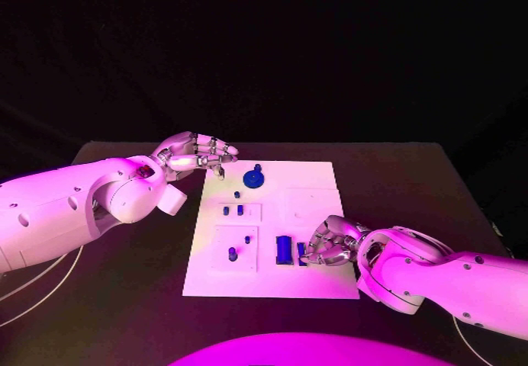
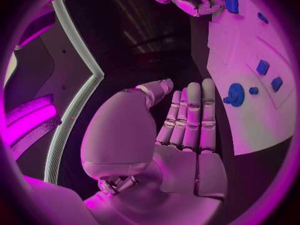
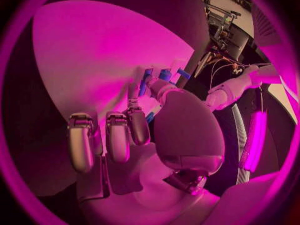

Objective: Assemble the parts on the task board

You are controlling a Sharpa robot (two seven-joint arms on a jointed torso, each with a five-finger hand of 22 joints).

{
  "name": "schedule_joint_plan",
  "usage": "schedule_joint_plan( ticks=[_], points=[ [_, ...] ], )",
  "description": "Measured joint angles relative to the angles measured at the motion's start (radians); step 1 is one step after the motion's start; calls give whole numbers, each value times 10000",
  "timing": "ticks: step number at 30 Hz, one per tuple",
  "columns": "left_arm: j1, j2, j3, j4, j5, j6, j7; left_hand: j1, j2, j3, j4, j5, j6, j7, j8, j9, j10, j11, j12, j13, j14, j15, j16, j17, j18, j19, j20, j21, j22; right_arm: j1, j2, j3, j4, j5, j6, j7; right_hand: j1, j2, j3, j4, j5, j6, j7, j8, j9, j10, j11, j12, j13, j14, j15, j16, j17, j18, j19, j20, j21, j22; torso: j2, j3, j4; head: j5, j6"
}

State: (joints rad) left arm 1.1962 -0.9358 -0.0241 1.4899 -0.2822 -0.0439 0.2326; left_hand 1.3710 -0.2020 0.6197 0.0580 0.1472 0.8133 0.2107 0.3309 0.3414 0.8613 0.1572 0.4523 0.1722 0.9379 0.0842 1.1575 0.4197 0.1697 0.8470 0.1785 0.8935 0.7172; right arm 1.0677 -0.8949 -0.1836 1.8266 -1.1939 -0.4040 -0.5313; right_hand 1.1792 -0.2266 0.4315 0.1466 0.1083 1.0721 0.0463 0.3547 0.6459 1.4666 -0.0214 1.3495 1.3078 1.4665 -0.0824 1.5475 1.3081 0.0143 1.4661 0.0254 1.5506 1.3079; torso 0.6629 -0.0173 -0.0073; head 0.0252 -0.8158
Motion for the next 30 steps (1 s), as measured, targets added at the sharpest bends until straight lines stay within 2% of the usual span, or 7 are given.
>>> schedule_joint_plan(
  ticks=[11,14,18,21,24,28,30],
  points=[
    [2,1,-1,-4,0,-27,0,0,0,0,0,0,0,0,44,0,0,0,46,1,0,0,0,1,0,0,0,0,0,253,-530,28,259,93,-311,347,-357,-90,-366,427,310,36,35,-58,-51,0,0,-126,0,0,0,0,-2,0,0,0,-212,-2,-30,-18,-7,-34,167],
    [2,57,-20,-46,19,-62,4,-2,2,0,0,0,-9,-10,45,0,0,0,46,1,0,0,0,-2,0,0,0,0,0,481,-616,45,120,533,-497,1056,-356,-90,-589,508,310,-232,172,-238,-111,3,39,-423,0,0,0,-74,-2,1,0,0,-621,-2,-58,-29,-11,-74,280],
    [-2,182,-68,-164,101,-167,50,-40,40,28,28,0,-35,-36,51,0,0,0,46,1,0,0,0,-8,0,0,0,0,-4,709,-554,67,-429,1390,-747,2306,98,25,-630,521,369,-791,429,-602,-254,-213,331,-1334,-1,-11,207,-310,-2,145,0,146,-1703,-3,-134,-65,-29,-102,441],
    [-9,345,-131,-338,272,-351,168,-40,40,39,39,0,-93,-52,51,-8,0,0,108,1,-80,0,0,-43,-1,0,0,-94,-45,935,-322,80,-1246,2434,-919,3607,529,83,-468,359,534,-1224,679,-843,-298,-1589,540,-3997,-367,-27,462,-1290,-283,712,-634,433,-4576,-4,-238,-107,-50,-122,612],
    [-19,454,-168,-523,582,-722,468,-40,40,70,70,0,-96,-50,192,-3,41,-41,270,1,-236,-16,-159,-150,0,0,0,-233,-117,1171,102,129,-2378,3592,-978,4864,828,122,-97,244,603,-1793,930,-1014,-321,-3555,828,-7367,-2191,-1158,713,-3472,-2691,1468,-2581,665,-9518,-576,-342,-144,-80,-136,815],
    [-37,580,-187,-894,1205,-1434,1044,-40,40,85,85,0,-31,-35,277,17,187,-112,318,-3,-319,-57,-392,-280,-1,-59,-59,-402,-214,1325,775,216,-3921,5046,-975,6298,1006,77,331,173,625,-2168,1163,-1113,-538,-4263,1028,-8403,-3480,-2539,922,-6107,-5210,1563,-3286,886,-11864,-1872,-453,-169,-135,-101,1063],
    [-67,669,-188,-1107,1564,-1796,1347,-40,40,95,98,0,-31,-35,310,17,216,-110,318,-44,-444,-61,-630,-390,-2,-151,-32,-591,-319,1351,1094,251,-4727,5841,-936,6941,1031,53,512,137,658,-2212,1204,-1086,-614,-4437,1109,-8896,-4194,-2907,1006,-6904,-5699,1563,-3418,985,-12397,-2391,-519,-173,-151,-99,1184]
  ],
)
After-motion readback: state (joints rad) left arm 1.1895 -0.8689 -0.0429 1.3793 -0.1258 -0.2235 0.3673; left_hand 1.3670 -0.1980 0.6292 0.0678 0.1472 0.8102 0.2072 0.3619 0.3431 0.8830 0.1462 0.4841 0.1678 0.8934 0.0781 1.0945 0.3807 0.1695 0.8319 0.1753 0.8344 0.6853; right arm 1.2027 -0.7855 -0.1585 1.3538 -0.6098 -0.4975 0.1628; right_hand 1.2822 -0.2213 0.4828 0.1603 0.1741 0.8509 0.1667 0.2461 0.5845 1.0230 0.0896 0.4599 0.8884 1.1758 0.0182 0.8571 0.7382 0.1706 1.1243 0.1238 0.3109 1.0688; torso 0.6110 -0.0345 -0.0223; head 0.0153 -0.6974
